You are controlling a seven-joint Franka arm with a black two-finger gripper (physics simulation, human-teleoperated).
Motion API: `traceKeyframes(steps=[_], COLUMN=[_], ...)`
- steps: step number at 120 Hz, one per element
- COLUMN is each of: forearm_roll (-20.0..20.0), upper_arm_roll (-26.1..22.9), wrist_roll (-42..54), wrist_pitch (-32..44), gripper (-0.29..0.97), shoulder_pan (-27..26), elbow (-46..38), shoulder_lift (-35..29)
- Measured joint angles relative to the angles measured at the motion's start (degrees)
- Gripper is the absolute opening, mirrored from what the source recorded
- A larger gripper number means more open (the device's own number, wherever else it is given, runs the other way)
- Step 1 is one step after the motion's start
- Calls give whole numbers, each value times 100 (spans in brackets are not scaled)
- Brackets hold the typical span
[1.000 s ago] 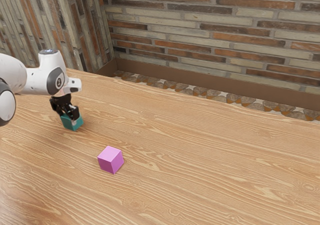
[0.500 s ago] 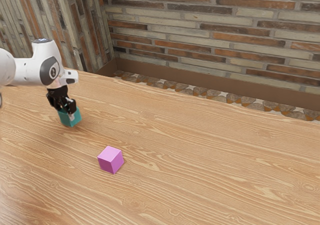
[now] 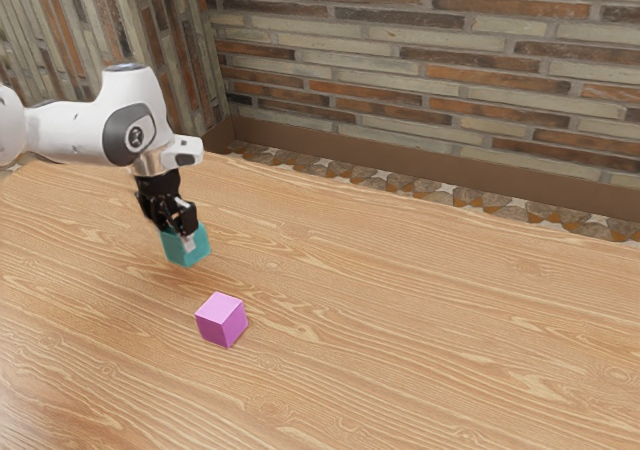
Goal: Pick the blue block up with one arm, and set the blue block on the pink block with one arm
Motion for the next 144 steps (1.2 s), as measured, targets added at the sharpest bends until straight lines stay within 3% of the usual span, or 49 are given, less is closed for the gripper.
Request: traceKeyframes(steps=[45, 98, 119, 144], forearm_roll=[30, 67, 13, -33], upper_arm_roll=[-850, -1051, -1050, -1120], wrist_roll=[-690, -1272, -1339, -1348], wrist_pitch=[-71, -44, -84, -204], gripper=[17, 15, 43, 59], shoulder_pan=[-13, -72, -79, -69], elbow=[-442, -1177, -1222, -1230], shoulder_lift=[-336, -806, -860, -1084])
